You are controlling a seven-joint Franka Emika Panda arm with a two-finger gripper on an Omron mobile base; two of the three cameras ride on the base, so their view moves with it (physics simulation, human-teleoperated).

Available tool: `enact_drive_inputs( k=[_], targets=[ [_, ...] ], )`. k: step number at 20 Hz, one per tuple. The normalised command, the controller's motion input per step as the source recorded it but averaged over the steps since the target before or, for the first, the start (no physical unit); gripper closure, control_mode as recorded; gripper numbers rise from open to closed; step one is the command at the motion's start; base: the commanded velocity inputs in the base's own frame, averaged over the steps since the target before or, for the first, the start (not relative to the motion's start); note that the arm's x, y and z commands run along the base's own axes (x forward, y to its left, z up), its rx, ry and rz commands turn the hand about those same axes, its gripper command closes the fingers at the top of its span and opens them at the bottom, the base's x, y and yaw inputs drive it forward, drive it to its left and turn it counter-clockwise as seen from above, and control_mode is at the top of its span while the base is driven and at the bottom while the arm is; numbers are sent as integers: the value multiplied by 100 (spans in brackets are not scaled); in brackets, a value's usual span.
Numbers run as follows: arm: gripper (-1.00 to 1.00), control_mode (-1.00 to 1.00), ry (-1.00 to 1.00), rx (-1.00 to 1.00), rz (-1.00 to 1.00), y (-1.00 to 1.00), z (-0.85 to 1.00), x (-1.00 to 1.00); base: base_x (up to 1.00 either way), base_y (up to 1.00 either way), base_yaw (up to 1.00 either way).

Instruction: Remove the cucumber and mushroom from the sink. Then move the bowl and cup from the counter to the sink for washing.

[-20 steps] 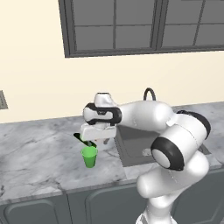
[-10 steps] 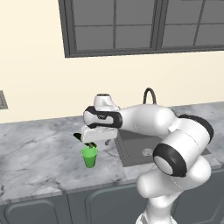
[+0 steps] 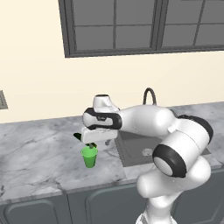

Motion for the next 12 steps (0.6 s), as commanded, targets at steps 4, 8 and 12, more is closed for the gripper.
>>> enact_drive_inputs(
  k=[4,8,12],
  targets=[
    [-100,-100,0,0,0,0,-7,4,0,0,0],
    [-100,-100,0,0,0,1,-12,10,0,0,0],
    [-100,-100,0,0,0,6,-12,8,0,0,0]
  ],
)
